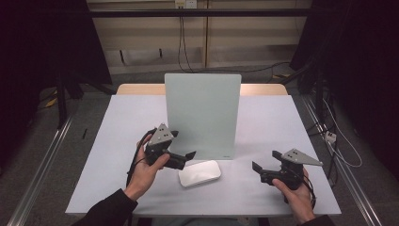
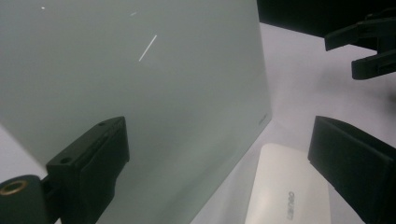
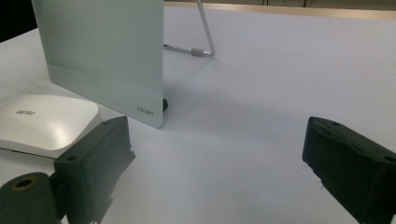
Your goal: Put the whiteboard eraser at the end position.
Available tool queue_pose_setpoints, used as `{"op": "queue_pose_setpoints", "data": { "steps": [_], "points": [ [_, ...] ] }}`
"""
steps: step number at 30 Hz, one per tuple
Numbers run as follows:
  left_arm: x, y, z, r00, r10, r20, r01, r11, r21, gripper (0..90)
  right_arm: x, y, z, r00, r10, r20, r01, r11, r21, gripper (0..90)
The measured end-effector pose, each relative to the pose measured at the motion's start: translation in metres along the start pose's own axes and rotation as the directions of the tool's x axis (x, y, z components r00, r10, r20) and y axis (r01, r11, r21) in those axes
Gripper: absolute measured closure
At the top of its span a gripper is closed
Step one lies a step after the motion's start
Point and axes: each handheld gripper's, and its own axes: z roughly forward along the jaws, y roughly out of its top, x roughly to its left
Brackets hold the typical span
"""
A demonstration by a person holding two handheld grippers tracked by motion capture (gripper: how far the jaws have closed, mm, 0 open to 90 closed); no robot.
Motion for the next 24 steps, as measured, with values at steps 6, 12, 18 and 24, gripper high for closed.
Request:
{"op": "queue_pose_setpoints", "data": {
  "steps": [6, 12, 18, 24],
  "points": [
    [0.006, -0.011, -0.015, 0.9998, -0.019, -0.007, 0.019, 0.9998, 0.004, 5.0, 0.0, 0.0, 0.0, 1.0, 0.005, 0.004, -0.005, 1.0, -0.002, 7.6],
    [0.012, -0.021, -0.031, 0.9992, -0.022, -0.034, 0.022, 0.9996, -0.02, 4.9, 0.0, 0.0, -0.001, 1.0, 0.006, 0.004, -0.006, 1.0, 0.0, 7.6],
    [0.017, -0.03, -0.044, 0.9951, -0.055, -0.083, 0.053, 0.9984, -0.021, 4.9, 0.0, 0.0, -0.001, 1.0, 0.002, 0.003, -0.002, 1.0, -0.001, 7.6],
    [0.018, -0.039, -0.055, 0.9929, -0.056, -0.104, 0.053, 0.998, -0.035, 4.8, 0.0, -0.001, -0.002, 1.0, 0.005, 0.009, -0.005, 1.0, -0.002, 7.3]
  ]
}}
